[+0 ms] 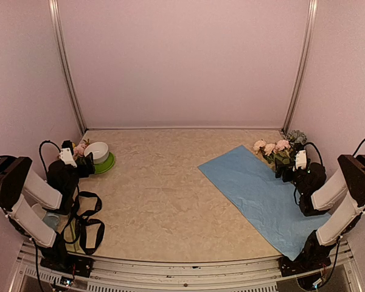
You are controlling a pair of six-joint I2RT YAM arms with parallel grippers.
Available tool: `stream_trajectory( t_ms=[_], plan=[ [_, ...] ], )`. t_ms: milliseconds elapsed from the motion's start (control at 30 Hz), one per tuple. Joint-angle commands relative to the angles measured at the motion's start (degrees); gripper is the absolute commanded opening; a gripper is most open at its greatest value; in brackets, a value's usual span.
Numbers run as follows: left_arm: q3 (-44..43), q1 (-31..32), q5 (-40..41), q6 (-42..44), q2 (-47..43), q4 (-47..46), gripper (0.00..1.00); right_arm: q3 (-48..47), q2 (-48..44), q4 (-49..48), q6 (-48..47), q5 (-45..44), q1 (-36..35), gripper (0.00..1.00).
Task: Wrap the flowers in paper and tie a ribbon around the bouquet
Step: Move the folded wrapping paper to the center of the board.
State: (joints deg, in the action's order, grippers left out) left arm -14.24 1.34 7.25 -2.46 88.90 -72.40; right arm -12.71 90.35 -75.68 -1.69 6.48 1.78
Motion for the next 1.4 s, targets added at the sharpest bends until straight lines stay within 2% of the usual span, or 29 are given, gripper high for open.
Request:
stream_trajectory(
  t_ms=[0,100,200,233,333,433,533,633,700,733,767,833,933,1000,1100,1133,1233,1300,1367],
  plan=[
    [-2.0,-0.5,2.1,-1.0,-2.2,3.5,0.99,-0.7,0.2,0.2,-0.2,-0.2,-0.1,1.00],
    [-7.5,-0.4,11.1,-4.0,-7.6,18.4,0.99,-0.9,0.2,0.4,-0.2,-0.1,-0.1,1.00],
    [-10.1,1.9,18.9,-5.6,-12.3,23.6,0.99,-2.2,-3.8,5.3,-0.5,0.7,-0.1,1.00],
    [-10.6,3.3,21.5,-5.6,-14.4,24.9,0.99,-3.6,-7.3,10.2,-0.4,0.3,-0.1,1.00],
    [-12.5,8.7,26.4,-3.6,-20.4,28.1,0.99,-12.8,-16.5,34.6,4.8,-3.9,0.1,1.00],
    [-19.6,14.6,30.4,-3.9,-23.7,39.0,0.99,-22.0,-20.3,55.0,7.4,-2.1,0.0,0.94],
    [-26.0,21.4,29.9,-2.8,-26.0,48.4,0.98,-28.8,-20.9,71.6,9.2,3.5,-0.5,0.80],
    [-30.6,28.9,27.2,0.4,-27.3,53.9,0.98,-32.7,-20.0,81.5,10.7,6.8,-5.1,0.77],
    [-34.1,33.0,23.5,1.0,-27.0,58.1,0.98,-35.0,-18.0,87.2,11.5,6.2,-10.3,0.85],
    [-35.9,35.1,20.5,0.4,-26.5,61.6,0.98,-36.0,-16.1,90.0,11.8,5.9,-14.1,0.97],
    [-37.9,36.2,16.9,0.1,-25.7,64.5,0.98,-37.2,-14.6,92.5,12.3,4.8,-16.9,1.00],
    [-41.6,38.6,9.5,-0.2,-23.9,69.6,0.98,-39.1,-11.3,97.4,13.8,1.1,-23.8,1.00],
    [-46.1,41.9,4.5,0.3,-20.7,74.9,0.98,-43.4,-5.5,105.3,16.9,-7.4,-34.4,1.00],
    [-47.1,43.8,3.5,2.0,-19.2,76.1,0.98,-47.8,-0.7,112.6,21.0,-16.7,-40.6,0.96],
    [-46.9,46.0,4.9,2.6,-17.6,75.6,0.99,-55.2,7.2,124.7,27.0,-28.8,-48.5,0.77],
    [-46.8,46.2,4.5,2.6,-17.2,75.4,0.99,-57.2,9.5,127.6,28.4,-31.2,-50.8,0.74],
    [-45.6,46.2,4.8,3.0,-17.1,73.7,0.99,-60.7,15.6,133.8,31.2,-34.9,-56.5,0.69],
    [-44.6,45.9,5.4,3.8,-17.2,73.4,0.99,-61.4,19.1,137.1,33.4,-36.3,-58.3,0.60],
    [-43.8,45.6,5.6,3.9,-17.7,73.5,0.99,-61.0,22.0,139.2,35.6,-37.7,-59.1,0.57]
  ],
)
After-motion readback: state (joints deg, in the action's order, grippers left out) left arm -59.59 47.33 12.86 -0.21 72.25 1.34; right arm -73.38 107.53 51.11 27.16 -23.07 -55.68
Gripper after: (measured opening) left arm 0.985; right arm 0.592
